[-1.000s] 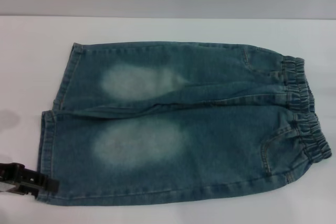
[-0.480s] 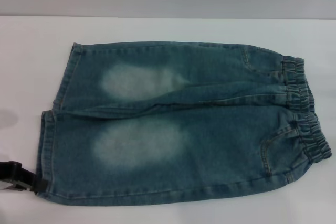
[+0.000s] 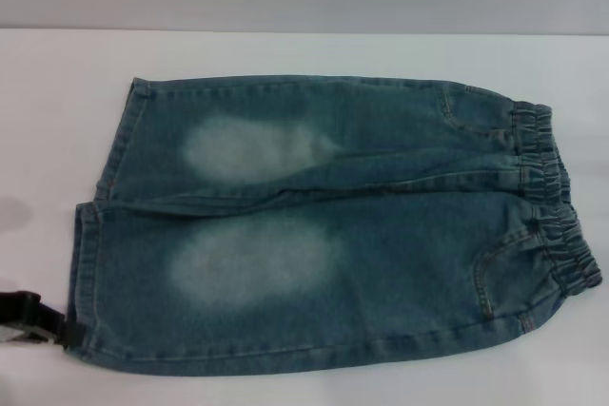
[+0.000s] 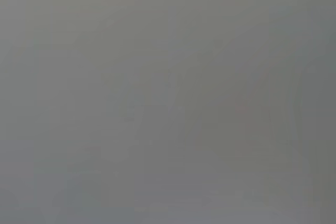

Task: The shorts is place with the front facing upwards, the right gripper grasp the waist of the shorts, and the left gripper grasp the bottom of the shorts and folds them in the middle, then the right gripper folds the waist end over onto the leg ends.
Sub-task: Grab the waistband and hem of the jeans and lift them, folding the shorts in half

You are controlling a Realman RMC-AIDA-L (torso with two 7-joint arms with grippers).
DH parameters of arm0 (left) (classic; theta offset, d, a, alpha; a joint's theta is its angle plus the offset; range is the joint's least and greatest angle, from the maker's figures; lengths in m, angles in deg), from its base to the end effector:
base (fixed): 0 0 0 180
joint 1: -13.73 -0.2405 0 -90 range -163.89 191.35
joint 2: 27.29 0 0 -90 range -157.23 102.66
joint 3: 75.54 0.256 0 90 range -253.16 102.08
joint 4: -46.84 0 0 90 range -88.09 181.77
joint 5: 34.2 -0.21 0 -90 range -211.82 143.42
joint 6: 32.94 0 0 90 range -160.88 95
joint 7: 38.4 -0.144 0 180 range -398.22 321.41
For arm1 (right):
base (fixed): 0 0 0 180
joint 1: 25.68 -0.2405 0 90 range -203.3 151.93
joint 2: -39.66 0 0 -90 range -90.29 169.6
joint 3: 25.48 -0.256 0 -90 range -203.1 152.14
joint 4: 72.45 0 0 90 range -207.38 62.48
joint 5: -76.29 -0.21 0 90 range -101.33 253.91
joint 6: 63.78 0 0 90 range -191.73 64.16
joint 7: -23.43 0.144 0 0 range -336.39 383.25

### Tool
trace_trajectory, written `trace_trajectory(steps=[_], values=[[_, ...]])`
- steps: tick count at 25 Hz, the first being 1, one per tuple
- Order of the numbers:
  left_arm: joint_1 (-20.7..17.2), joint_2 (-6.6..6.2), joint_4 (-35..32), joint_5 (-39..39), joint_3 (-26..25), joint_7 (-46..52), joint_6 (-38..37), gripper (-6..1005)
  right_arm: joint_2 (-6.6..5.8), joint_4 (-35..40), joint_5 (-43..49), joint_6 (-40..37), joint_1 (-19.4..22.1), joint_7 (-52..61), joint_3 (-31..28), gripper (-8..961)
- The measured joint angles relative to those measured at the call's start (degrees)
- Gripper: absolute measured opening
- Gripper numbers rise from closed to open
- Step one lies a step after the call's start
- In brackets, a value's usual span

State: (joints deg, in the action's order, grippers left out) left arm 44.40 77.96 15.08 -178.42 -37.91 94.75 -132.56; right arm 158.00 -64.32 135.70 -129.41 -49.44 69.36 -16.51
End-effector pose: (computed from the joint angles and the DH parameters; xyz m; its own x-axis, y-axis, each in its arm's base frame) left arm -0.3489 0.2833 0.0667 0.1116 0.9937 -0.0045 0.9935 -0.1117 -0.0202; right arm 0.3990 0.3153 0.0719 0.2927 0.1431 -0.9454 -0.9509 0.1475 -0.2720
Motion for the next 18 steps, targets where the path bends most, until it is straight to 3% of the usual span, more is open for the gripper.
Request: trace_trajectory(steps=[4, 10, 13, 18], values=[[0.1, 0.08, 0.0, 0.3, -2.4, 0.1, 0.6, 37, -1.26, 2.8, 5.2, -0.5, 0.4, 8.8, 3.3, 498], [1.5, 0.65, -0.1, 0.3, -3.7, 0.2, 1.3, 38, -4.36, 12.7, 21.8, -6.1, 1.1, 29.6, 9.9, 498], [2.2, 0.65, -0.1, 0.3, -3.9, 0.2, 1.5, 39, -6.70, 20.1, 31.7, -12.7, 0.9, 39.9, 12.7, 498], [2.8, 0.71, -0.2, 0.4, -4.3, 0.3, 1.6, 40, -11.42, 33.0, 49.8, -30.2, -2.2, 55.6, 14.5, 498]])
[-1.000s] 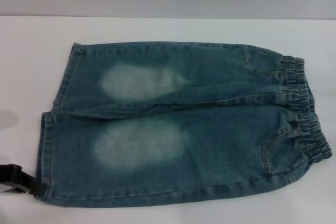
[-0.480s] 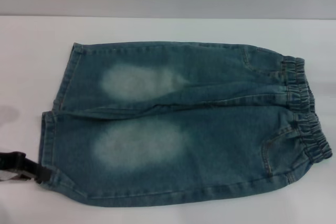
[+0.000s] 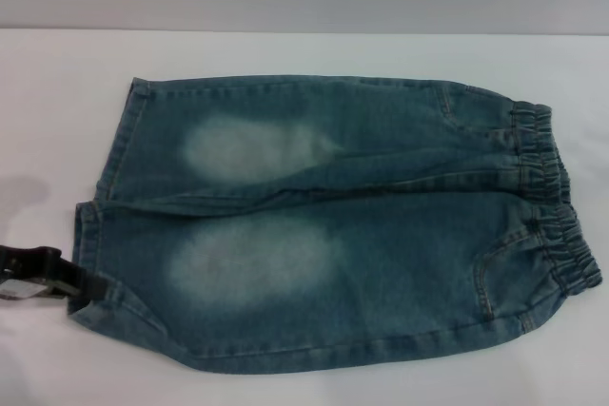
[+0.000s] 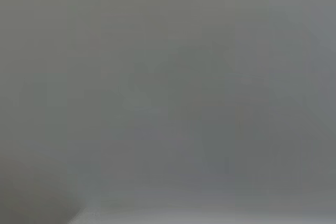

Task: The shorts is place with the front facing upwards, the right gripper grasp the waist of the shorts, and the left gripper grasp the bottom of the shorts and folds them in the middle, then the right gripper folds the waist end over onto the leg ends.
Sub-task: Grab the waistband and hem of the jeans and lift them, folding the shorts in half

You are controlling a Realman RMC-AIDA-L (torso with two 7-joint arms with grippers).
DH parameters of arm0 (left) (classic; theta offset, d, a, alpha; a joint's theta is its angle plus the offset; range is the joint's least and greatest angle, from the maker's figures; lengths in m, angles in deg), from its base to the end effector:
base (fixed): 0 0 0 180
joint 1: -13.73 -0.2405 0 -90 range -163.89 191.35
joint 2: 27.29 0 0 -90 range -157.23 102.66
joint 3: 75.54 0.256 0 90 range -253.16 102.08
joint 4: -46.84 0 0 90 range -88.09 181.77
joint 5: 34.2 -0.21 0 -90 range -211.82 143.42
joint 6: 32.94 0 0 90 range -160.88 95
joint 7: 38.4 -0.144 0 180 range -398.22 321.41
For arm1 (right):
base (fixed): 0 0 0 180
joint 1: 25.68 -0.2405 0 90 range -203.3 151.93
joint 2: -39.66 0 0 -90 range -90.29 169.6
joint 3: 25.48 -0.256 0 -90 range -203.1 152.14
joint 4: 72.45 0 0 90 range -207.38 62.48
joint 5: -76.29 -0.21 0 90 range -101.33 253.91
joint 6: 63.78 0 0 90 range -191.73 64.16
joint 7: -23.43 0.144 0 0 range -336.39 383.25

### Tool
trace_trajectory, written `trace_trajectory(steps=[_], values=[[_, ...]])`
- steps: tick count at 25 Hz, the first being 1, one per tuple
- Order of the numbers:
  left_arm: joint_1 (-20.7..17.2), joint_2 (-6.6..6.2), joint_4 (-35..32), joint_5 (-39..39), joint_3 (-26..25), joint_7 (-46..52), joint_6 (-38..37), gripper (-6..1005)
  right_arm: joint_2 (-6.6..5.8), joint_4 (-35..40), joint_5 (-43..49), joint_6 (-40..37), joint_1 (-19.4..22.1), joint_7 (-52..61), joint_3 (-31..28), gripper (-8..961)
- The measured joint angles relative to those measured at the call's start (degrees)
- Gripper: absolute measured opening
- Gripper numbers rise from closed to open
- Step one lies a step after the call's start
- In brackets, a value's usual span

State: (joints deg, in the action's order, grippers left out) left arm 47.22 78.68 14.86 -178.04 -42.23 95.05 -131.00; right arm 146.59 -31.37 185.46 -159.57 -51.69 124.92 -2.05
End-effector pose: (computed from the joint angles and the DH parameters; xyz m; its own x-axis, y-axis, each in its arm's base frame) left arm -0.3335 0.3069 0.0669 0.1365 0.9873 0.0813 0.9905 -0.1373 0.0041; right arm 0.3109 0.3310 0.1442 0.5092 -0.4635 -0.7251 -0.7735 -0.6159 -0.1495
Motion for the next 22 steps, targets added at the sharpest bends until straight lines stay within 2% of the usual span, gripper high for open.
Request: trace_trajectory(steps=[5, 8, 11, 14, 22], values=[[0.6, 0.20, -0.1, 0.1, -0.3, 0.0, 0.1, 41, -1.82, 10.3, 15.9, -9.9, -5.1, 6.0, 1.3, 497], [0.8, 0.25, -0.1, 0.1, -0.3, -0.1, 0.2, 41, -2.56, 11.8, 25.3, -12.3, -8.6, 7.1, 4.0, 497], [1.0, 0.45, -0.1, 0.1, -0.3, -0.1, 0.2, 42, -2.61, 11.6, 32.2, -12.8, -11.3, 7.8, 7.3, 497], [1.1, 0.69, -0.2, 0.1, -0.3, -0.1, 0.3, 43, -1.68, 11.1, 37.3, -11.6, -13.5, 9.1, 10.5, 497], [1.6, 1.17, -0.2, 0.0, -0.3, -0.1, 0.8, 44, 3.03, 9.8, 46.1, -5.9, -15.4, 9.5, 19.9, 496]])
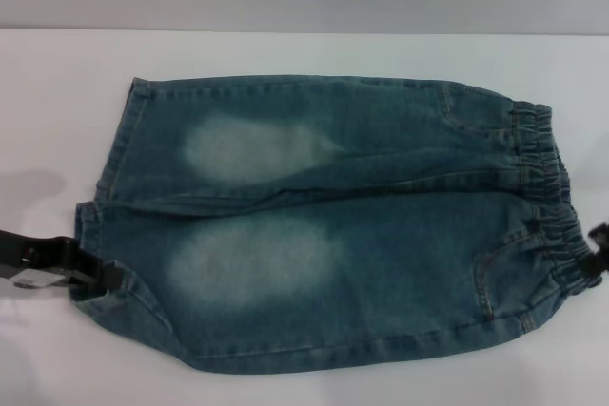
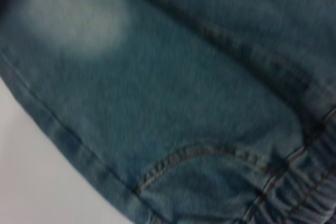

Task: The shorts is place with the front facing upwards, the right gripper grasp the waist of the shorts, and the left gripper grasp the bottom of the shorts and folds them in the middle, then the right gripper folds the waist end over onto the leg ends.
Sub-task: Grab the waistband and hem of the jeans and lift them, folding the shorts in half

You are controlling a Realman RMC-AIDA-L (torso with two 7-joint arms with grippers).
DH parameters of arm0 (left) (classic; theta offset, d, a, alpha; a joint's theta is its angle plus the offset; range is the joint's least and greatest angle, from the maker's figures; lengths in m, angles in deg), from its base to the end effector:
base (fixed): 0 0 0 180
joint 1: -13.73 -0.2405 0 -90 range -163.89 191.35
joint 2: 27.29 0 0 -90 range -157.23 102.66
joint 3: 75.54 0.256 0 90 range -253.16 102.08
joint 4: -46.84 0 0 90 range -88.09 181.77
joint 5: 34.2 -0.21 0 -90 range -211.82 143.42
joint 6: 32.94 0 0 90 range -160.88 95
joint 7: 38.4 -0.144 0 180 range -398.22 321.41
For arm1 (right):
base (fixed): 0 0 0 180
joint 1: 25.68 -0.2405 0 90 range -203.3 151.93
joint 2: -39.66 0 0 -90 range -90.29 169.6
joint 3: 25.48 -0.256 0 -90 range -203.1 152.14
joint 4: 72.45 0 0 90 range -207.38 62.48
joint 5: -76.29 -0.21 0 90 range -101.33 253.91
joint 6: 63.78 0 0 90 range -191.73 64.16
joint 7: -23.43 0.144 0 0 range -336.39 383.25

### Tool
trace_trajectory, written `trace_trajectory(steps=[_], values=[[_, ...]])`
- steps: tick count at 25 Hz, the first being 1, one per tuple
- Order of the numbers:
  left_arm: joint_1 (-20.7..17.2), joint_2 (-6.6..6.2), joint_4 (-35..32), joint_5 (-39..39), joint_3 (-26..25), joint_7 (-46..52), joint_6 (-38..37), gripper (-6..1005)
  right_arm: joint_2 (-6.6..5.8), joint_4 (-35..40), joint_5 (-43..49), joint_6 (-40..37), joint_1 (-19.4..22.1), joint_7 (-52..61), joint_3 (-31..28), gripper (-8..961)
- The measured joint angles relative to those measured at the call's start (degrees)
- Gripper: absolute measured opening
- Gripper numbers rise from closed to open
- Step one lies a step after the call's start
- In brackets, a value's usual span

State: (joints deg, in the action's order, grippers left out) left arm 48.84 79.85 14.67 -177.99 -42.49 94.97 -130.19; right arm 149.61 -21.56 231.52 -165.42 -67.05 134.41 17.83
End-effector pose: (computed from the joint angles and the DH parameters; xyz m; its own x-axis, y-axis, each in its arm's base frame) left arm -0.3227 0.3164 0.0588 0.1646 0.9824 0.0884 0.9860 -0.1663 0.0123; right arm 0.2765 0.3553 0.0830 0.7262 -0.6483 0.2288 -0.6089 -0.7610 -0.2237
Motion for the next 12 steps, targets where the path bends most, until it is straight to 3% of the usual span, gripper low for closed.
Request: trace_trajectory(steps=[4, 12], values=[[0.1, 0.08, 0.0, 0.0, 0.0, 0.1, 0.4, 45, 0.79, -2.5, 2.3, 2.2, -0.9, 0.0, 2.7, 496], [0.4, 0.09, 0.0, 0.0, 0.0, 0.2, 0.7, 46, 0.89, -5.2, 5.1, 3.8, -2.5, 0.1, 4.4, 495]])
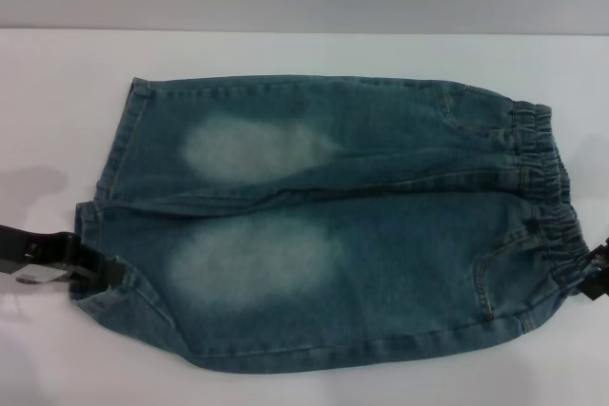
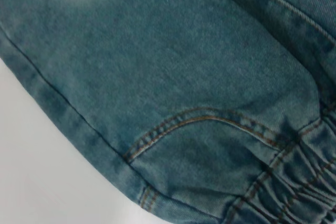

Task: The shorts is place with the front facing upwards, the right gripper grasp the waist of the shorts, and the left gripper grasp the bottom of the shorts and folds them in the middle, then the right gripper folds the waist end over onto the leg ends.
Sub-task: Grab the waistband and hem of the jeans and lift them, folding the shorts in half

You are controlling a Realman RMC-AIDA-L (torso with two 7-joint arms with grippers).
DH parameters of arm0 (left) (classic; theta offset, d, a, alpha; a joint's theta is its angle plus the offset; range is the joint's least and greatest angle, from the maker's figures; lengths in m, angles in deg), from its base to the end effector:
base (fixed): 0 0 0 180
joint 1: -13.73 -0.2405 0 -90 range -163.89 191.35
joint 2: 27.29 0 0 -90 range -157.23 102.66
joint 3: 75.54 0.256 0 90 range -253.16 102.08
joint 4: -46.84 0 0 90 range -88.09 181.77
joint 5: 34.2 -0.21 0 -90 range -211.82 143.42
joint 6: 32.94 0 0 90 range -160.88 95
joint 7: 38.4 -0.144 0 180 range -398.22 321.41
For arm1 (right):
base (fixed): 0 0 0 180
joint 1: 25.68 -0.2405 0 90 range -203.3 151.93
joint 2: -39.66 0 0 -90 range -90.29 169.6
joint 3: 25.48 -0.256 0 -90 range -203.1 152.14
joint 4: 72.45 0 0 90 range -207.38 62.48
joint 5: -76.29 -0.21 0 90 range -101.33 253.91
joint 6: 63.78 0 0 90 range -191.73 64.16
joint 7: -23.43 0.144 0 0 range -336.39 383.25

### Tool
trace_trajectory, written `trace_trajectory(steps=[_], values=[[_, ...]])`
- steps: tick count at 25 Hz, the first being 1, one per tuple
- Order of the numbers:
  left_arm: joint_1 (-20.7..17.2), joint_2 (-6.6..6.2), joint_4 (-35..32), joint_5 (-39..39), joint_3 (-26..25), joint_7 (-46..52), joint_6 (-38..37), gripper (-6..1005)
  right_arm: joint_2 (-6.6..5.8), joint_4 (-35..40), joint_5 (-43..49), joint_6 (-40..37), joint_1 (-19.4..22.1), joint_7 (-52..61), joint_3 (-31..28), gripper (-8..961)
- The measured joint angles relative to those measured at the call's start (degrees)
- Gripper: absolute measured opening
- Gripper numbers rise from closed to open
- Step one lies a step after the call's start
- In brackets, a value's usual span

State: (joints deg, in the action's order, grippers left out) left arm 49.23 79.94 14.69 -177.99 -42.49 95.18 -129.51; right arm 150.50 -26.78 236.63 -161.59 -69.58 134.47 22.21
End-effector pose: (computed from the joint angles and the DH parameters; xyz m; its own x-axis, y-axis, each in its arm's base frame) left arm -0.3214 0.3198 0.0581 0.1671 0.9813 0.0956 0.9857 -0.1685 0.0058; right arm 0.2808 0.3585 0.0614 0.6997 -0.6165 0.3611 -0.5768 -0.7857 -0.2237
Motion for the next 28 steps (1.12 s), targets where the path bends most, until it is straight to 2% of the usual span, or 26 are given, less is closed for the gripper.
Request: trace_trajectory(steps=[8, 15, 20, 24, 28], values=[[0.0, 0.08, 0.3, 0.0, 0.0, -0.1, 0.3, 48, -0.14, -0.2, 2.4, 0.1, -0.9, 0.0, 0.7, 495], [-0.2, 0.18, 0.4, 0.0, 0.0, -0.1, 0.4, 49, 0.95, -1.1, 2.7, 1.6, -1.3, 0.0, 0.9, 495], [-0.2, 0.18, 0.5, 0.0, 0.0, -0.1, 0.3, 50, 1.26, -1.1, 2.7, 1.6, -1.4, 0.0, 0.9, 494], [-0.2, 0.17, 0.4, 0.0, 0.0, 0.0, 0.4, 51, 1.16, -0.9, 2.7, 1.2, -1.3, 0.0, 0.9, 494], [-0.3, 0.14, 0.3, 0.0, 0.1, -0.1, 0.4, 51, 0.41, -0.5, 2.7, 0.1, -1.2, 0.0, 0.9, 494]])
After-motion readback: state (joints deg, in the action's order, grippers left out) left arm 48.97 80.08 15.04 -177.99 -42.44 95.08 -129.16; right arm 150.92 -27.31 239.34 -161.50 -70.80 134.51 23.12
